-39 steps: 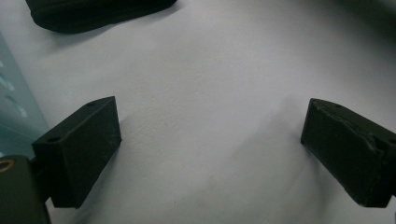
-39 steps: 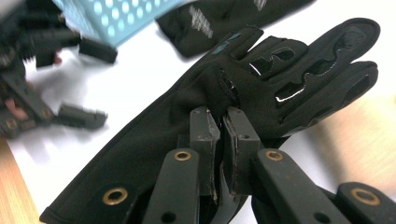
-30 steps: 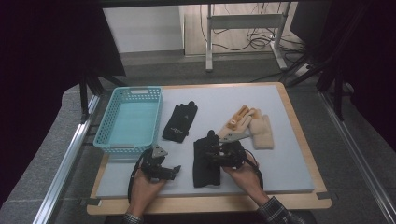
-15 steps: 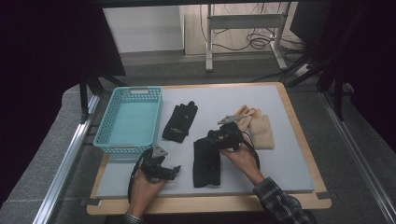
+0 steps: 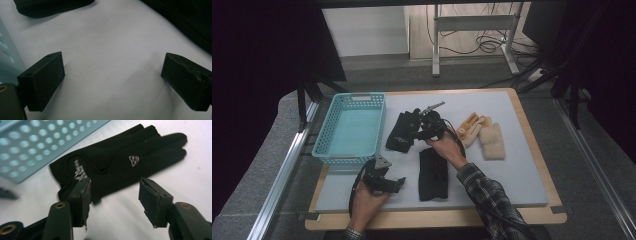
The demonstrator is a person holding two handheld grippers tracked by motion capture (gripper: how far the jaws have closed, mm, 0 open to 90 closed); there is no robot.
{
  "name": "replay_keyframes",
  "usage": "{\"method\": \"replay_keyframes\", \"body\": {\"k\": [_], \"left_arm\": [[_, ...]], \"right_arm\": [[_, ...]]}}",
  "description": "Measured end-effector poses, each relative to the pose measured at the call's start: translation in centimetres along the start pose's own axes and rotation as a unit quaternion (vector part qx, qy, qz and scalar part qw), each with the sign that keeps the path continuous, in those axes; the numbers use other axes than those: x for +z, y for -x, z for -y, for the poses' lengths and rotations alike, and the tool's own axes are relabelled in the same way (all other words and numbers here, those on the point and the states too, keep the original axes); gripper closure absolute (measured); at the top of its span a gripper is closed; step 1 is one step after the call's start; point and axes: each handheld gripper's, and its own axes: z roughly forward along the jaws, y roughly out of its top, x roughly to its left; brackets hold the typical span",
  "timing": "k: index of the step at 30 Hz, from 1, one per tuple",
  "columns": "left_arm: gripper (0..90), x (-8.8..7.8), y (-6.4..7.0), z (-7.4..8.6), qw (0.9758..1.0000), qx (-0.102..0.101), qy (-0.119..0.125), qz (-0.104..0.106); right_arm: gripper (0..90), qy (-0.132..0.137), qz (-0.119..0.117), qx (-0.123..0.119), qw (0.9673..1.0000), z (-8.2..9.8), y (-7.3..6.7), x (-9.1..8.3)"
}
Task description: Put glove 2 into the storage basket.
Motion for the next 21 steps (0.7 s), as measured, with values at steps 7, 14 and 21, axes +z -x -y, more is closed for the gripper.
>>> {"method": "replay_keyframes", "body": {"k": [7,14,21], "left_arm": [[5.3,0.0,0.0,0.0,1.0000,-0.001,0.001,0.000],[5.3,0.0,0.0,0.0,1.0000,-0.001,0.001,0.000],[5.2,0.0,0.0,0.0,1.0000,-0.001,0.001,0.000]], "right_arm": [[43.5,-0.005,0.010,0.011,0.9999,-1.9,0.3,3.9],[34.0,-0.003,0.035,0.022,0.9991,-2.7,0.7,6.4],[45.7,-0.010,0.049,-0.004,0.9988,-2.5,0.0,7.8]]}}
